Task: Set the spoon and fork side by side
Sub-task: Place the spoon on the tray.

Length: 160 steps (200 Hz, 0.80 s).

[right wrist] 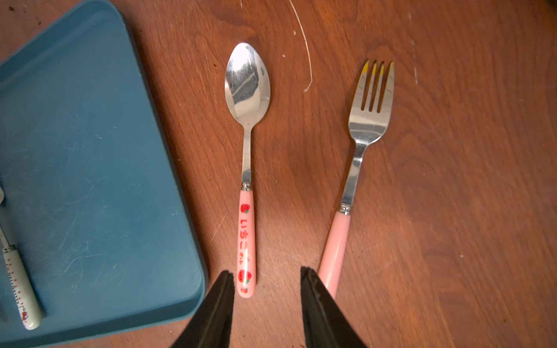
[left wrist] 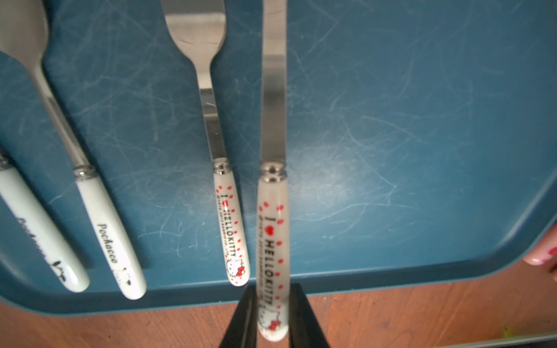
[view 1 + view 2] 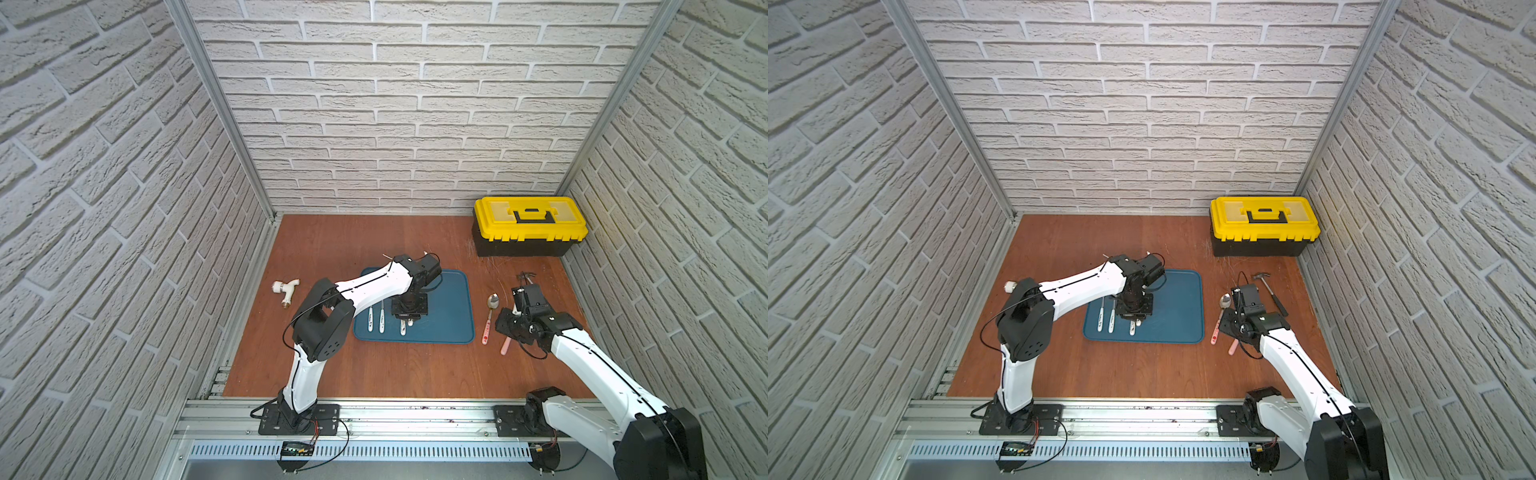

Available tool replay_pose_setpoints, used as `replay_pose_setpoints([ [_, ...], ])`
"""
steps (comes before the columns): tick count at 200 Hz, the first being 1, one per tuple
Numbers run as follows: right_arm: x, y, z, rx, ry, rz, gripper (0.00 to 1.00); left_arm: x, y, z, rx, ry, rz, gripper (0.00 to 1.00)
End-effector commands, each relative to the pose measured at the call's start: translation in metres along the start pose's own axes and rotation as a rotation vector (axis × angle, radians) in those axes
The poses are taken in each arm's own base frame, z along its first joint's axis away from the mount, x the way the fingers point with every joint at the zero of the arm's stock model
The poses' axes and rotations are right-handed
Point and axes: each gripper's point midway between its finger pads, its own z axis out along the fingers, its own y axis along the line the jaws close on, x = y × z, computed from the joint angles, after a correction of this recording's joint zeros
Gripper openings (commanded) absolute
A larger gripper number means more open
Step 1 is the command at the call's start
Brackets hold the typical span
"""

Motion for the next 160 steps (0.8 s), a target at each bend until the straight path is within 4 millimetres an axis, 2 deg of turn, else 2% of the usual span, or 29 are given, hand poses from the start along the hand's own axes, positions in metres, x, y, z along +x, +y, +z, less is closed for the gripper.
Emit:
replay_pose_setpoints([
  [1,-0.002,-0.002,-0.001,0.002,-0.01,0.002,0.42,0.008,-0.011,0.003,0.004,0.026,-0.017,0.15],
  [28,-0.001,-0.001,-0.001,-0.005,-0.009,0.0,0.42,0.013,-0.015,0.014,0.003,0.043,-0.042,0.14],
  [107,0.003,-0.006,-0.002,-0.004,-0.006,-0.022,0.42,0.013,-0.012,0.029,-0.018,0.05,-0.07,0.14],
  [160,0.004,-0.011,-0.003,-0.004,-0.007,-0.024,0.42,0.005,-0.01,0.03,-0.029,0.049,-0.059,0.14],
])
